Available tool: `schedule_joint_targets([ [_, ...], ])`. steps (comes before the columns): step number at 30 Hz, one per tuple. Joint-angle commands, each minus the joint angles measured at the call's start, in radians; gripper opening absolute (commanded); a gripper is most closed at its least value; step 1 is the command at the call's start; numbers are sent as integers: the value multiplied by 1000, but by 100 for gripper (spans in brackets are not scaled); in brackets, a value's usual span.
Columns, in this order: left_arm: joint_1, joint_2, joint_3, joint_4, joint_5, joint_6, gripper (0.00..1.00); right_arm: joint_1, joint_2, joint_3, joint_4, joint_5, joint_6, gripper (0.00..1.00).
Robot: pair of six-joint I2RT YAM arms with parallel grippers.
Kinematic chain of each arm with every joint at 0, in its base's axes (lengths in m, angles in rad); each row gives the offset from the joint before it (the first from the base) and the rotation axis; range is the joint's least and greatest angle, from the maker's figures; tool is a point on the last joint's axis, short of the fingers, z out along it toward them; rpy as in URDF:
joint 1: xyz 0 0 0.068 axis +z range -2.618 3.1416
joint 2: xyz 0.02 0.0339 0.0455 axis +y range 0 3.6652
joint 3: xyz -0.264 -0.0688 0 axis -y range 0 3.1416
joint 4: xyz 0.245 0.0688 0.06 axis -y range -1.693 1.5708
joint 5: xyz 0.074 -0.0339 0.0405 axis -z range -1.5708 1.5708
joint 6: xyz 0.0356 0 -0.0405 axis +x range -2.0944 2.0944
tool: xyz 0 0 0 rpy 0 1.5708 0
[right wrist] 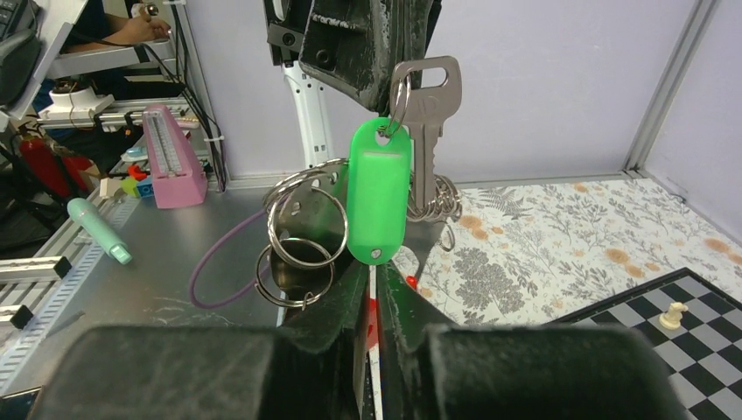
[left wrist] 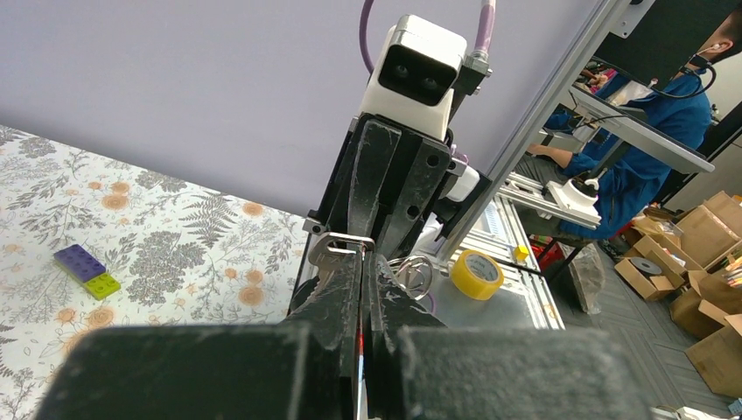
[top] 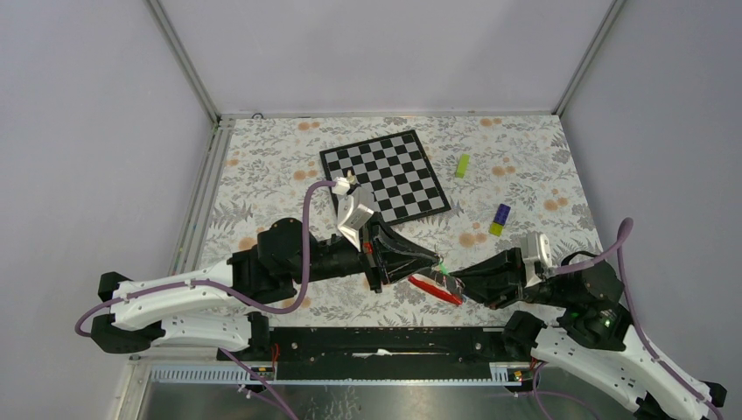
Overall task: Remove the keys from the keyring
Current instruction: Remove the key from the keyring.
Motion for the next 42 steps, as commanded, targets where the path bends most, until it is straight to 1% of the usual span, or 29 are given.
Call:
schedule_joint_targets([
  [1, 2, -6, 41, 65, 5, 11, 0, 1, 14, -27, 159, -6, 46, 15],
  [5, 2, 6, 49, 64, 13, 13, 0, 1, 20, -51, 233, 2, 67, 17],
  [10, 2, 14, 53, 64, 18, 14, 0, 1, 32, -66, 287, 1, 87, 17],
  [15, 2, 16, 51, 60, 24, 14, 0, 0, 24, -82, 331, 33, 102, 18],
  [22, 2, 11, 43, 57, 25, 11, 0, 1, 5, -93, 372, 64, 126, 20],
  [30, 2, 18, 45, 52, 36, 12, 0, 2, 0, -104, 433, 95, 158, 21],
  [35, 2, 26, 50, 42, 46, 13, 0, 0, -15, -120, 454, 153, 169, 21],
  [38, 2, 27, 51, 40, 49, 13, 0, 1, -31, -136, 474, 195, 183, 24],
  [42, 2, 28, 50, 40, 48, 11, 0, 0, -31, -146, 489, 200, 200, 26],
])
